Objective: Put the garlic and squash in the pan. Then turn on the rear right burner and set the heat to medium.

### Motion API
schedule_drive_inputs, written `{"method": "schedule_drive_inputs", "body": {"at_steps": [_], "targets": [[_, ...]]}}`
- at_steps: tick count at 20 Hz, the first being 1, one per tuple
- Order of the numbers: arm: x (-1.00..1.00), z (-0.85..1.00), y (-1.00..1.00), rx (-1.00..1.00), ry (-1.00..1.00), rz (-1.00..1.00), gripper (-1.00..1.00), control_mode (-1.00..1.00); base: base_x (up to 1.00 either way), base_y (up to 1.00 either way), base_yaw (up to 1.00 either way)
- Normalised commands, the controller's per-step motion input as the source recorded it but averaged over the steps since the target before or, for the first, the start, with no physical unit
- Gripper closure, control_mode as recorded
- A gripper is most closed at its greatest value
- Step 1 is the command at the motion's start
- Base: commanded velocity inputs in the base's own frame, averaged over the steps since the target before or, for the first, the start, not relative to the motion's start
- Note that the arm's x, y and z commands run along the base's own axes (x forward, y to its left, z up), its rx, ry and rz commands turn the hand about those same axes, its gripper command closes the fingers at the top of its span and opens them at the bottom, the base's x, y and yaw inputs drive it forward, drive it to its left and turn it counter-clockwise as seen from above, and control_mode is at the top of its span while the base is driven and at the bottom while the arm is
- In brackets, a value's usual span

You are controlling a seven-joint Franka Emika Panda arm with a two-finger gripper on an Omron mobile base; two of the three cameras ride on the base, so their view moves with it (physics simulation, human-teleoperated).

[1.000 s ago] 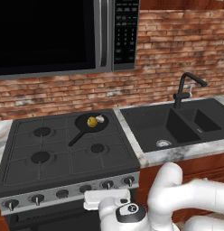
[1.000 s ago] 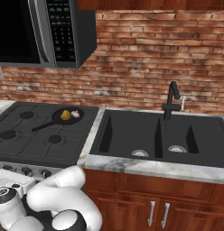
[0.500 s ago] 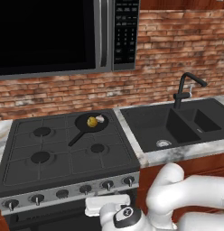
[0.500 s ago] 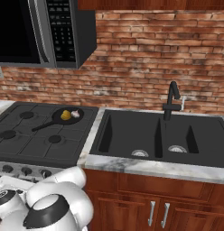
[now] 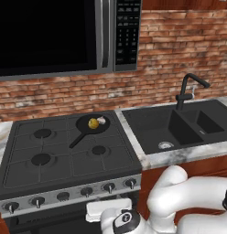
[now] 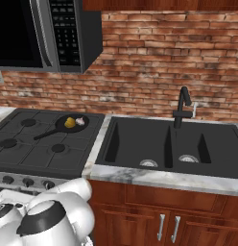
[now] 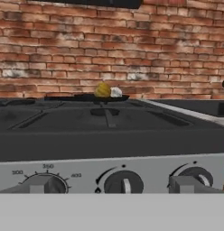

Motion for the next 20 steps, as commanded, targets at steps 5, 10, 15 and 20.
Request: {"method": "schedule_drive_inputs", "body": {"at_steps": [5,10,15,20], "targets": [[-0.04,0.0,-0.5,0.0,0.0,0.0,-1.0,-1.0,0.0,0.0,0.0],[0.17,0.01,-0.36,0.0,0.02,0.0,-1.0,-1.0,0.0,0.0,0.0],[0.45,0.06,-0.25,0.0,0.08,0.02,-1.0,-1.0,0.0,0.0,0.0],[0.4,0.04,-0.17,0.0,0.09,0.03,-1.0,-1.0,0.0,0.0,0.0]]}}
